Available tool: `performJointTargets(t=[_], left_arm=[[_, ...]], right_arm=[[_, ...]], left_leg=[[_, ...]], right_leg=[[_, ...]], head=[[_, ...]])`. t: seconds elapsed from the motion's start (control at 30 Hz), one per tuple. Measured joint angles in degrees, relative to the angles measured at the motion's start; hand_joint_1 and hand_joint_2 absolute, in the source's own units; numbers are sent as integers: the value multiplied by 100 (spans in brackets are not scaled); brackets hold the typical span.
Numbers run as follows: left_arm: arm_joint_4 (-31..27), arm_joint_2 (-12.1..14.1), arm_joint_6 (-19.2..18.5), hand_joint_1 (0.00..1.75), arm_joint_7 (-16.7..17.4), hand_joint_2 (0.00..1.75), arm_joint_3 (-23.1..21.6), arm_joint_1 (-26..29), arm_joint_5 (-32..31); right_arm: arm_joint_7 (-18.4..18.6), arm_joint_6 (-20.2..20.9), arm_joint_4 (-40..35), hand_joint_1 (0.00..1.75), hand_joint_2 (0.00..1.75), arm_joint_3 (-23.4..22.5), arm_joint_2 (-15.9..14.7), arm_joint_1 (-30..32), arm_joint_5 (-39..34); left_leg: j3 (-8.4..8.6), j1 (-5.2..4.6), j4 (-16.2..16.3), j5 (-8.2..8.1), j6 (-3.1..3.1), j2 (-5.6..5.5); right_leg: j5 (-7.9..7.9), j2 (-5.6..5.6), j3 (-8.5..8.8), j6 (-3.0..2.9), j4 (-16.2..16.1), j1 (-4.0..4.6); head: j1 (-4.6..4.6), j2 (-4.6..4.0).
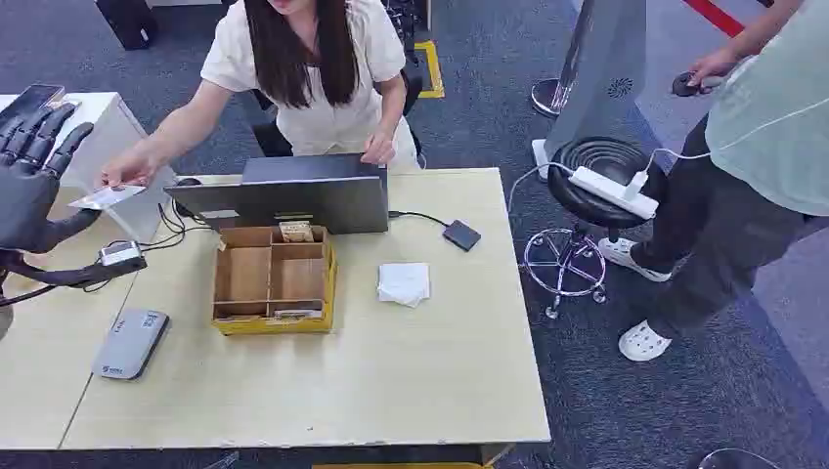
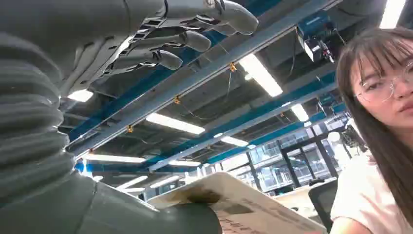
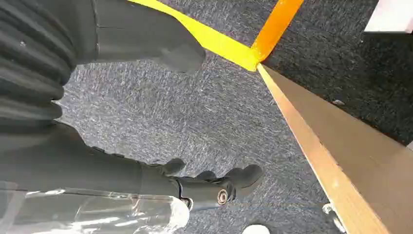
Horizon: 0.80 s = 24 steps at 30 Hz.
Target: Pass the card to the sensor for recognition and then transmit it.
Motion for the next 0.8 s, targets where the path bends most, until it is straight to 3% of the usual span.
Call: performJointTargets(t=[0.13, 0.2, 0.23, 0.5, 0.8], left_arm=[[26, 0, -2, 0, 0, 175, -13, -30, 0], [35, 0, -29, 84, 9, 175, -24, -43, 7], [46, 7, -79, 169, 11, 175, -37, -58, 15], [101, 96, -512, 175, -44, 175, -138, -150, 214], [144, 101, -520, 175, -44, 175, -192, -222, 232]], right_arm=[[2, 0, 0, 0, 175, -17, 0, 1, 0], [2, -4, 0, 0, 175, -28, 0, 1, 0], [0, -9, 0, 0, 175, -33, 0, 2, 0], [-46, -39, 0, 0, 175, -63, 0, 4, 7], [-63, -98, 0, 0, 175, -136, 0, 3, 13]], left_leg=[[0, 0, 0, 0, 0, 0], [0, 0, 0, 0, 0, 0], [-1, 0, 0, 0, 0, 0], [-1, 0, 0, 0, 0, 0], [-1, 0, 0, 0, 0, 0]], right_leg=[[0, 0, 0, 0, 0, 0], [0, 0, 0, 0, 0, 0], [0, 0, 0, 0, 0, 0], [0, 0, -1, 0, 0, 0], [0, 1, -1, 0, 0, 0]], head=[[0, 0], [0, 0], [0, 0], [-4, 0], [-2, 0]])
